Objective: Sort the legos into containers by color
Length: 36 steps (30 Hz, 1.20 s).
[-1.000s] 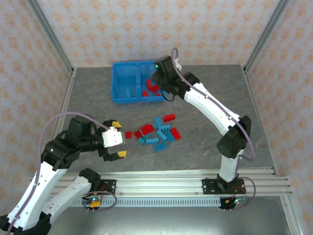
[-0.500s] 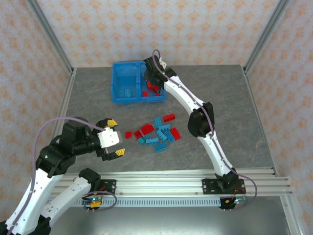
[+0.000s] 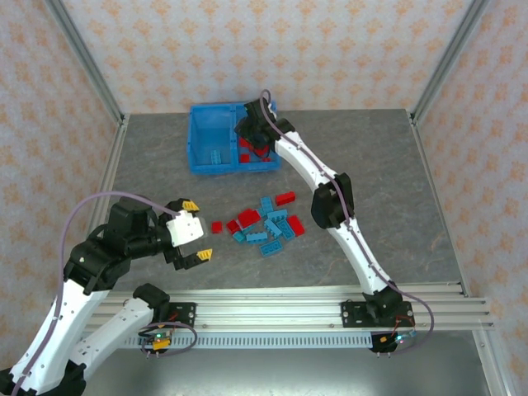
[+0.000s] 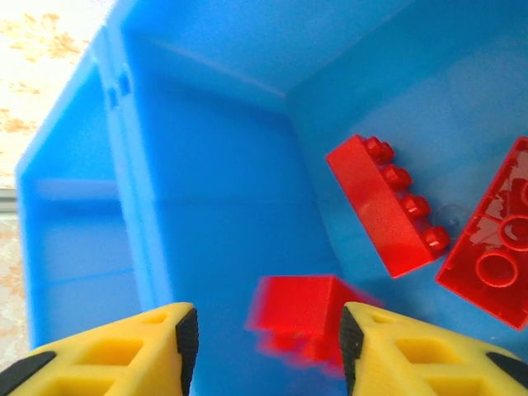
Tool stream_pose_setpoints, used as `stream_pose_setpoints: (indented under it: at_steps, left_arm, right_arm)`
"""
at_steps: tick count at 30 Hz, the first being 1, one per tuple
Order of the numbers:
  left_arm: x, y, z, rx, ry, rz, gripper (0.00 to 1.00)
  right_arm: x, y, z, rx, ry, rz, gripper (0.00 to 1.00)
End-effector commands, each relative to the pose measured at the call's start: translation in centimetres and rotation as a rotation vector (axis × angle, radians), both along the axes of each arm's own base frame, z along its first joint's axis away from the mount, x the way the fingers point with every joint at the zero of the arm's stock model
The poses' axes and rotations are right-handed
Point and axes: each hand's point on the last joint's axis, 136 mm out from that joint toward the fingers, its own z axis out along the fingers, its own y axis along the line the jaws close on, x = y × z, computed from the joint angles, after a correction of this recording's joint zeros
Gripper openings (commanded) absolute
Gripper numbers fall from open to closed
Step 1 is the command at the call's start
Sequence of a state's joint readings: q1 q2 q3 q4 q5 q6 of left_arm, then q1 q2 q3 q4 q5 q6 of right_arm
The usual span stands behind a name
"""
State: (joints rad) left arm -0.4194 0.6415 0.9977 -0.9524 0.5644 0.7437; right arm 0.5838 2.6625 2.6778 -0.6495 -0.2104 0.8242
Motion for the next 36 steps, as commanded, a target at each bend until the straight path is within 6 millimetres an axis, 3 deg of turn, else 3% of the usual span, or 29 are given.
stream_pose_setpoints:
  at_steps: [1, 5, 8, 12, 15, 20, 26, 30, 36]
  left_arm:
    - [0.5, 0.0, 0.3, -0.017, 0.003, 0.032, 1.0]
    - [1.3, -0.1, 0.3, -0.034, 0.048, 0.082, 1.0]
    - [2.3, -0.2, 0.4, -0.063, 0.11, 0.153, 1.0]
    - [4.9, 0.0, 0.6, -0.12, 0.227, 0.333, 1.0]
    - [7.2, 0.0, 0.6, -0.184, 0.301, 0.481, 1.0]
    - [9.9, -1.0, -0.8, -0.253, 0.43, 0.619, 0.99]
    - [10.4, -3.7, -4.4, -0.113, 0.524, 0.568, 0.95]
    - [11.5, -4.9, -6.9, -0.017, 0.606, 0.574, 0.89]
    - [13.2, -6.4, -11.3, 0.111, 0.697, 0.597, 0.86]
  right_arm:
    - [0.5, -0.2, 5.3, 0.057, -0.087, -0.006, 0.53]
    - [0.0, -1.3, 10.5, 0.074, -0.16, 0.001, 0.54]
    - [-1.7, -2.2, 15.1, 0.072, -0.21, 0.033, 0.54]
    - [-6.4, -3.5, 19.9, 0.044, -0.22, 0.153, 0.6]
    - [-11.0, -4.7, 22.0, -0.009, -0.239, 0.258, 0.63]
    - [-18.2, -8.9, 21.9, -0.083, -0.213, 0.323, 0.65]
    - [-24.6, -14.0, 20.4, -0.103, -0.173, 0.277, 0.72]
    - [-27.7, -15.4, 18.7, -0.058, -0.131, 0.271, 0.8]
    - [-31.6, -16.6, 16.4, -0.044, -0.025, 0.315, 0.83]
